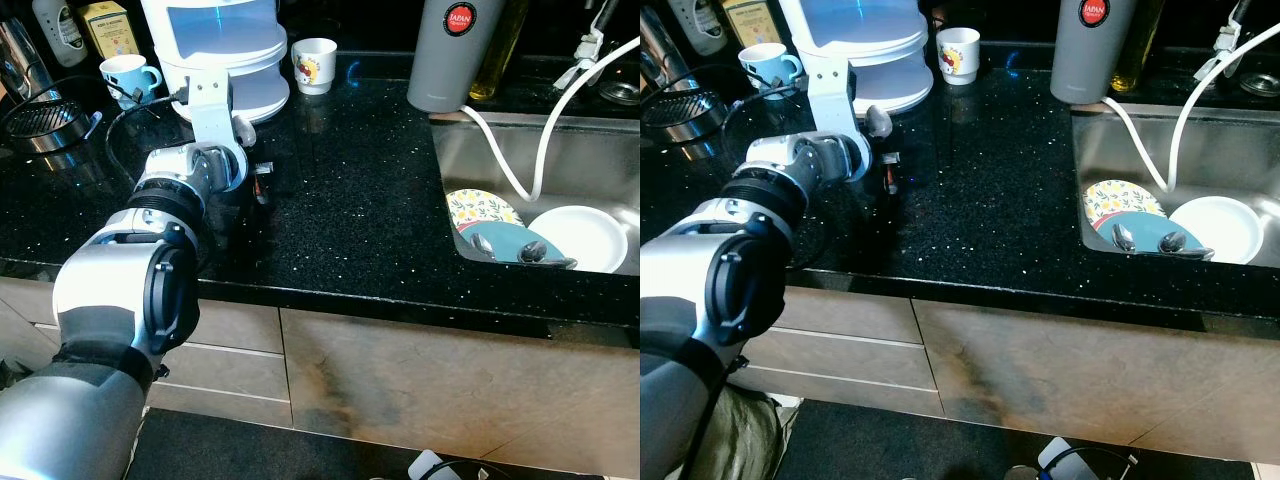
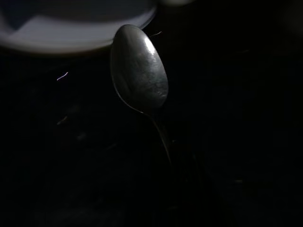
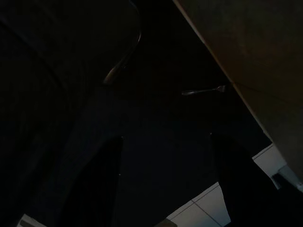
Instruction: Kitchen organization
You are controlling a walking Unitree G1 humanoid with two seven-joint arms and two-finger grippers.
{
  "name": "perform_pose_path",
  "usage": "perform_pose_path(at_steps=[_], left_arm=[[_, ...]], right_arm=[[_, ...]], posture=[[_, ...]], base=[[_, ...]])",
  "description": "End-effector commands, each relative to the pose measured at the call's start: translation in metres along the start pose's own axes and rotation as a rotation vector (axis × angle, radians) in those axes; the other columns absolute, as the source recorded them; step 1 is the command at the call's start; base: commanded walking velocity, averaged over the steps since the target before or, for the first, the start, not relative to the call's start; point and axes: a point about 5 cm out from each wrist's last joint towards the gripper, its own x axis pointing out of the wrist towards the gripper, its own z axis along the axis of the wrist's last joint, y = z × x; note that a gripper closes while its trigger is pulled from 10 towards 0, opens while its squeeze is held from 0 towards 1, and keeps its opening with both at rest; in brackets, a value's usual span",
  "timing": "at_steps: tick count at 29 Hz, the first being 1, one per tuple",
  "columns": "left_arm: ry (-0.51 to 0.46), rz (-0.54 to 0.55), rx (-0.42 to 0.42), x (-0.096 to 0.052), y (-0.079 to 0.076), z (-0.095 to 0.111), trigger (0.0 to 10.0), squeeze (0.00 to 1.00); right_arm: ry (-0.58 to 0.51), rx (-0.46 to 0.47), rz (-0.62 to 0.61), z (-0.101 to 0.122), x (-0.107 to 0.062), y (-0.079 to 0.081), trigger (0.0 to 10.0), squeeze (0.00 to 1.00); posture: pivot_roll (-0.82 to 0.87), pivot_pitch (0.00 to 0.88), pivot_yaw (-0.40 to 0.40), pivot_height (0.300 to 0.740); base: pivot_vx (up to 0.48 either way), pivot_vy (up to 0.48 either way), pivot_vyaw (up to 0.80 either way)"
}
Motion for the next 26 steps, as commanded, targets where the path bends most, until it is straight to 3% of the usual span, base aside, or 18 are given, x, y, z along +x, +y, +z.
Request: perform_pose_path(at_steps=[1,6,12,14,16,20,26], left_arm=[[-0.051,-0.098,0.045,-0.003,-0.016,0.019,0.0,0.00],[-0.091,-0.242,0.028,-0.008,-0.026,0.030,0.0,0.00],[-0.128,-0.602,-0.014,-0.019,-0.037,0.028,0.0,0.00],[-0.128,-0.602,-0.014,-0.019,-0.037,0.028,0.0,0.00],[-0.121,-0.750,-0.023,-0.025,-0.036,0.014,0.0,0.00],[-0.117,-0.832,-0.034,-0.031,-0.033,0.002,0.0,0.00],[-0.150,-0.990,-0.058,-0.056,-0.026,-0.014,0.0,0.00]], right_arm=[[0.008,0.003,0.002,-0.002,0.000,0.001,10.0,0.00],[0.005,0.008,0.000,0.000,0.000,0.001,10.0,0.00],[-0.010,0.058,0.023,0.001,0.001,0.004,10.0,0.00],[-0.010,0.058,0.023,0.001,0.001,0.004,10.0,0.00],[-0.003,0.061,0.027,0.001,0.001,0.005,10.0,0.00],[-0.003,0.066,0.026,0.001,0.001,0.005,10.0,0.00],[-0.004,0.066,0.025,0.002,0.001,0.003,10.0,0.00]], posture=[[-0.05,0.070,0.034,0.740],[-0.05,0.061,0.038,0.740],[-0.06,0.028,0.041,0.740],[-0.06,0.028,0.041,0.740],[-0.06,0.016,0.039,0.740],[-0.06,0.019,0.041,0.740],[-0.06,0.024,0.037,0.740]], base=[[0.000,0.000,0.00],[0.000,0.000,0.00],[0.000,0.000,0.00],[0.000,0.000,0.00],[0.000,0.000,0.00],[0.000,0.000,0.00],[0.000,0.000,-0.56]])
